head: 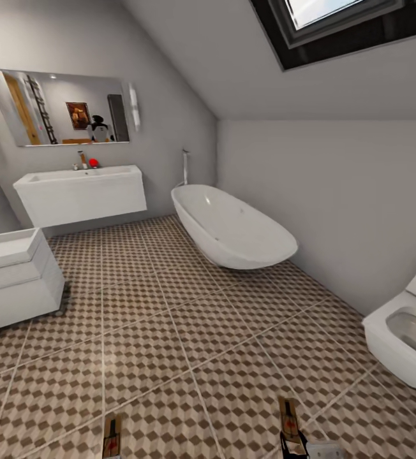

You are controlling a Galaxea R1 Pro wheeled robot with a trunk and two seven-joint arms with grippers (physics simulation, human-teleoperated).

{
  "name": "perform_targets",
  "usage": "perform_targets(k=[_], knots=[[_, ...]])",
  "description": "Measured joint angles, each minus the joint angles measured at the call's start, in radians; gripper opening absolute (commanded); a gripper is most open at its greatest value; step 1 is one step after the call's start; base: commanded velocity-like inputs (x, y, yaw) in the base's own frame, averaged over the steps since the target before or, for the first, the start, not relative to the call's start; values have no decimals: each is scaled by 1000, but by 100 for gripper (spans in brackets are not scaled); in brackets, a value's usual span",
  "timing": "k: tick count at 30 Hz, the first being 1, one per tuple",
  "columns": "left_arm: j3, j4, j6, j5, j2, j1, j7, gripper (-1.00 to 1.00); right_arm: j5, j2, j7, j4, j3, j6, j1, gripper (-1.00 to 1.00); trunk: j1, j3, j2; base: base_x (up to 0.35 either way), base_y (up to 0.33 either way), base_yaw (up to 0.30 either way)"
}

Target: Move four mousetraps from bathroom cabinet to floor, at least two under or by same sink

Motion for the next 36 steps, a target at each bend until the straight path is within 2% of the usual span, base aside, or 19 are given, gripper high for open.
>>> perform_targets(k=[31,36], knots=[[-1,0,1,0,-1,0,0,-100,0,0,0,0,0,0,0,-100,0,0,0,312,0,262],[0,0,2,0,-1,0,0,-100,0,0,0,0,0,0,0,-100,0,0,0,320,0,102]])
